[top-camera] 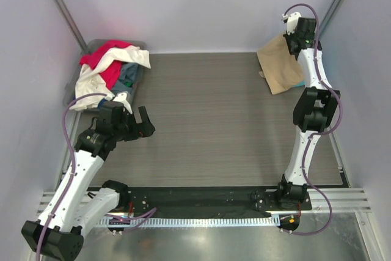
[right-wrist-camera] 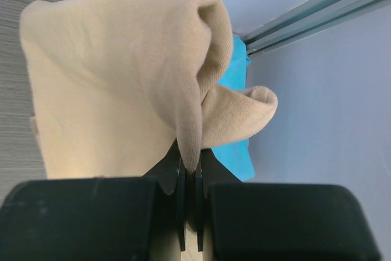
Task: Fold and stack the t-shirts
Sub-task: Neatly place the folded tshirt to the corner, then reset both grippers
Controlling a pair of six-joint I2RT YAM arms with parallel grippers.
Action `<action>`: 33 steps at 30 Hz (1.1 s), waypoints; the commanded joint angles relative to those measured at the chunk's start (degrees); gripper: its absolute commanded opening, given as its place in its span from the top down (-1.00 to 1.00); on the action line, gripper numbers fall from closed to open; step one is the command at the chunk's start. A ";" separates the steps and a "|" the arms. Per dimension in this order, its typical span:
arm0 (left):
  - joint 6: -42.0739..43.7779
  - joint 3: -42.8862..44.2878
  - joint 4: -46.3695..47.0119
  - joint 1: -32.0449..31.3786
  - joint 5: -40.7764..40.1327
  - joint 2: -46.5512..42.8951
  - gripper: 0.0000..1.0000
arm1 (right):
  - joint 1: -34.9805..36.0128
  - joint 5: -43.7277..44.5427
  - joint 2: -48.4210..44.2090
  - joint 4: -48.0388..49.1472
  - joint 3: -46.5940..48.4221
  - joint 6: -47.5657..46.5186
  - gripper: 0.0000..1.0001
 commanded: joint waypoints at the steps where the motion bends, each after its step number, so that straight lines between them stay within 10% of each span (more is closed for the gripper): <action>1: 1.05 -0.14 2.10 0.47 0.47 0.00 -0.99 | -2.07 -1.27 1.97 4.41 4.31 -1.72 0.98; 7: 0.88 -0.23 1.92 0.47 -0.32 0.70 -1.00 | -5.40 -2.15 11.98 10.90 6.68 0.72 0.91; 11: 0.79 -0.14 1.75 0.39 -0.85 1.14 -0.99 | -6.11 9.57 22.61 16.36 11.94 3.10 -0.86; 12: 0.70 -0.05 1.66 0.39 -1.03 1.14 -0.99 | -6.20 11.88 23.68 16.98 13.87 3.81 -0.98; 26: 0.61 -0.23 1.92 0.65 -1.12 -1.40 -1.00 | -6.47 14.90 -0.64 22.53 1.34 21.20 -0.99; 33: 0.70 -0.05 1.93 1.18 -1.12 -2.02 -1.00 | -6.38 -0.19 -26.47 23.48 -31.03 47.46 -0.99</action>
